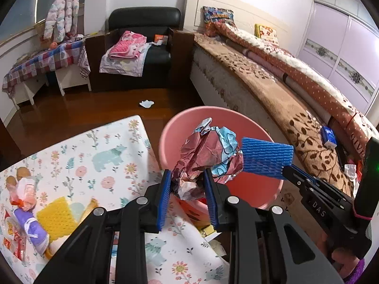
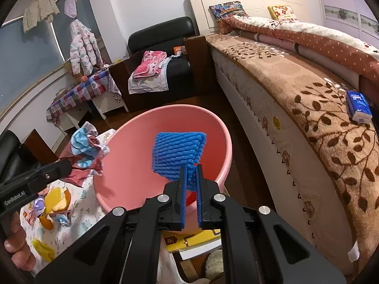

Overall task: Collect trash
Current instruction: 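Carry wrapper and blue sleeve over the pink bucket and open both tools, then move both tools back over the table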

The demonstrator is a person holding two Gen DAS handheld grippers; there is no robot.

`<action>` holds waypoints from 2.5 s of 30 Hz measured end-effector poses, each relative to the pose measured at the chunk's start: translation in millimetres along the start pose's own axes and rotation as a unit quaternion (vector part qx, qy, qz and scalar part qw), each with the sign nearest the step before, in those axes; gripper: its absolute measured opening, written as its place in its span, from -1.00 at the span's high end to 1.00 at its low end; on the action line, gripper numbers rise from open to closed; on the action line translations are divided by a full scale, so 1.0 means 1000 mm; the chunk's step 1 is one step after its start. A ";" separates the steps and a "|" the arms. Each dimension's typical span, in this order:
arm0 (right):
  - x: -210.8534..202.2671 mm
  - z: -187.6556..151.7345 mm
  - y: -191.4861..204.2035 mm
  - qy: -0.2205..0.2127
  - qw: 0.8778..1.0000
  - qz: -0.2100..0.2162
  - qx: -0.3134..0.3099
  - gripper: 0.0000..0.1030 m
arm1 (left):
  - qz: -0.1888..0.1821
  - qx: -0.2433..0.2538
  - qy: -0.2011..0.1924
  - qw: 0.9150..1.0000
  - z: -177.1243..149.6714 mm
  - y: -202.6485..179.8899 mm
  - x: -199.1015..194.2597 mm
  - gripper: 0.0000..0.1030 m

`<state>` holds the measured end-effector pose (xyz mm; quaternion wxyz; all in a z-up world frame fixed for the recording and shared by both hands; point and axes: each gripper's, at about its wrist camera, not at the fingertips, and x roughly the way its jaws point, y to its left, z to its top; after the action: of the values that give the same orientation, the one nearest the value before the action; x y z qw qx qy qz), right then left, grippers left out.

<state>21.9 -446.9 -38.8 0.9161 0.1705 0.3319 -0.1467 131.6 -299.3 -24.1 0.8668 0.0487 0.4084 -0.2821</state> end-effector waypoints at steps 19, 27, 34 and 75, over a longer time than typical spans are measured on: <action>0.008 -0.001 -0.002 0.007 1.000 0.001 -0.003 0.85 | -0.011 0.004 0.005 1.000 -0.007 -0.014 0.014 0.01; 0.007 -0.002 0.002 0.012 1.000 0.019 -0.004 0.82 | -0.013 -0.012 -0.004 1.000 -0.011 -0.003 -0.003 -0.01; 0.000 -0.002 0.011 0.005 0.999 0.032 -0.015 0.36 | -0.015 -0.025 -0.020 0.999 -0.011 0.008 -0.022 -0.01; -0.047 -0.054 0.112 0.027 0.980 0.164 -0.112 0.35 | 0.091 -0.170 -0.027 0.981 -0.144 0.170 -0.167 -0.08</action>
<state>0.2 -317.5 -22.7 0.9316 0.1234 0.3385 0.0486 39.4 -36.8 -21.5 0.8952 -0.0700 0.4207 -0.1294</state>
